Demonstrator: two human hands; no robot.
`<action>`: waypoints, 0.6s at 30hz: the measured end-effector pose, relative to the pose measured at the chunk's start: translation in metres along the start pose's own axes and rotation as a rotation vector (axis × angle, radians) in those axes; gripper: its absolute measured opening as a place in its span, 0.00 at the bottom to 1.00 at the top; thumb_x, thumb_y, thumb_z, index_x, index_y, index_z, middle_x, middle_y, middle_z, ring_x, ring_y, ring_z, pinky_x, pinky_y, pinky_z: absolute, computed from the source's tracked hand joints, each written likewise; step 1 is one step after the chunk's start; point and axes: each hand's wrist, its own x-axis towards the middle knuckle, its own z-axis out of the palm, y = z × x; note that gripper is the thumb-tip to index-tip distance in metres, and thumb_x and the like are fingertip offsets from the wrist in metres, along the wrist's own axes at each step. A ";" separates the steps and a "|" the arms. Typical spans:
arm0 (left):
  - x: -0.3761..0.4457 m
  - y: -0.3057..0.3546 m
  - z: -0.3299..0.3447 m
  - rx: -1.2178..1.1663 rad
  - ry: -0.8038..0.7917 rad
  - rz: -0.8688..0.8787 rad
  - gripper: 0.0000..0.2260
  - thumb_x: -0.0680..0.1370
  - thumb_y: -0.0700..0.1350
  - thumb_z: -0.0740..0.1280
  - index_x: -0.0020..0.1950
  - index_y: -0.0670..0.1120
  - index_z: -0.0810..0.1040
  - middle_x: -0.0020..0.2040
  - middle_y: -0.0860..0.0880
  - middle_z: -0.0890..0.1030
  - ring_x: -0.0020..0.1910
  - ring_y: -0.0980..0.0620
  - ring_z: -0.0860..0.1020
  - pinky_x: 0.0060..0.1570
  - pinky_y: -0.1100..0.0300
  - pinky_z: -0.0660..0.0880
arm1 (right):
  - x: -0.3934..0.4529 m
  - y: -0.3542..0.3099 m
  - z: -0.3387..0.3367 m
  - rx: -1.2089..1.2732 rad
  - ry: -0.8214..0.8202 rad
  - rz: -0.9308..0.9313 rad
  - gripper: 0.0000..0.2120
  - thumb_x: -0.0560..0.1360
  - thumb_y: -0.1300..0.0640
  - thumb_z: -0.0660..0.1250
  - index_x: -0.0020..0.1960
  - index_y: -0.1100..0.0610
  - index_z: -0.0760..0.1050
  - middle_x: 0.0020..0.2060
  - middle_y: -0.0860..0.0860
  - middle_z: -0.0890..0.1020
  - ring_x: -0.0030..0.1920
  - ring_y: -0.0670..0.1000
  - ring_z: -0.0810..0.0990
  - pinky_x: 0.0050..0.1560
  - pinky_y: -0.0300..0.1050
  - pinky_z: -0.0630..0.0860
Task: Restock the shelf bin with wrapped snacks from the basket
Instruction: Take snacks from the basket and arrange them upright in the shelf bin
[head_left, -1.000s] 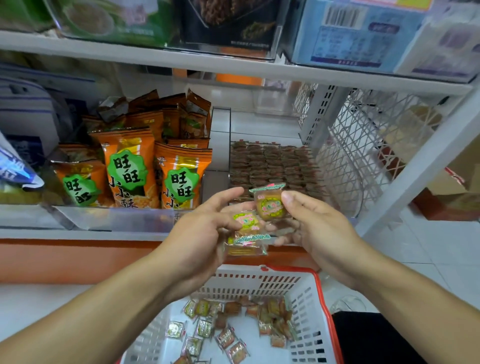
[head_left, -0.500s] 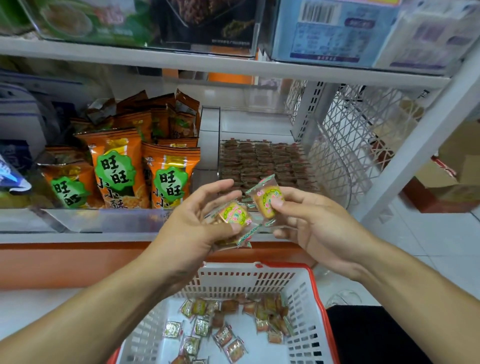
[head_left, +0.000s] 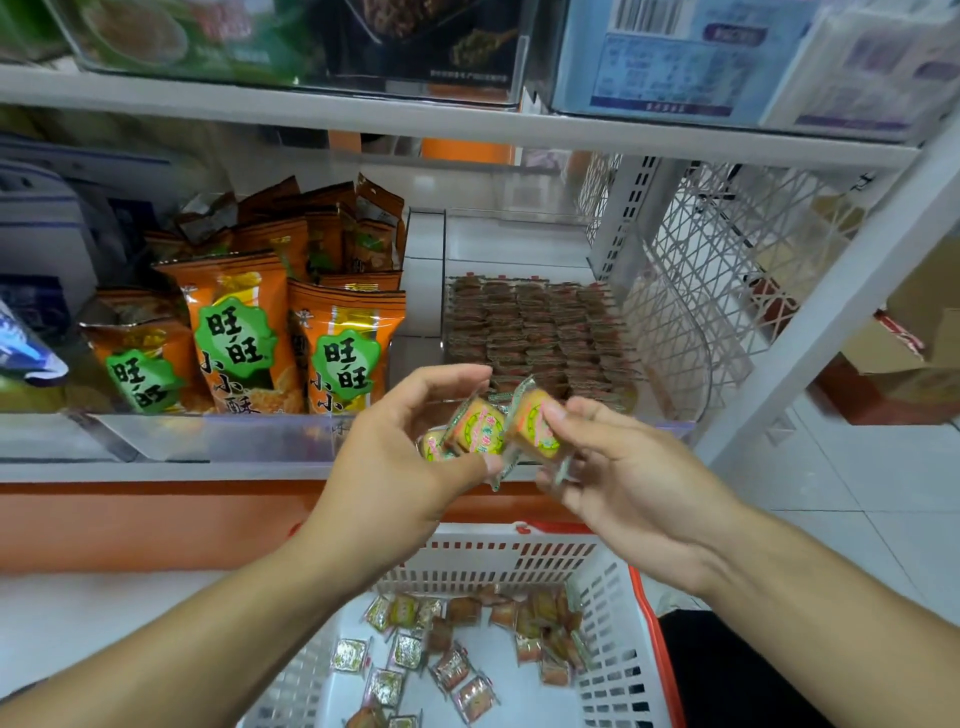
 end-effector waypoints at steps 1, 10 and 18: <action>-0.001 0.000 0.001 0.009 -0.005 0.013 0.28 0.69 0.33 0.80 0.60 0.59 0.82 0.59 0.59 0.84 0.60 0.62 0.80 0.51 0.72 0.76 | 0.000 0.006 0.003 0.037 0.004 0.005 0.20 0.70 0.60 0.72 0.61 0.60 0.73 0.48 0.56 0.85 0.41 0.48 0.84 0.39 0.41 0.78; -0.006 -0.002 0.006 0.069 -0.042 0.080 0.29 0.69 0.32 0.77 0.62 0.58 0.79 0.59 0.58 0.83 0.61 0.58 0.81 0.57 0.65 0.77 | -0.005 0.030 0.017 0.035 -0.091 0.209 0.21 0.79 0.46 0.65 0.64 0.60 0.80 0.55 0.61 0.82 0.56 0.58 0.81 0.57 0.60 0.81; -0.005 0.002 0.010 -0.417 -0.031 -0.133 0.15 0.74 0.54 0.70 0.58 0.52 0.82 0.56 0.47 0.84 0.56 0.48 0.82 0.54 0.48 0.79 | -0.003 0.022 0.017 0.112 -0.254 0.189 0.19 0.79 0.60 0.65 0.68 0.66 0.74 0.61 0.65 0.81 0.62 0.63 0.81 0.58 0.57 0.81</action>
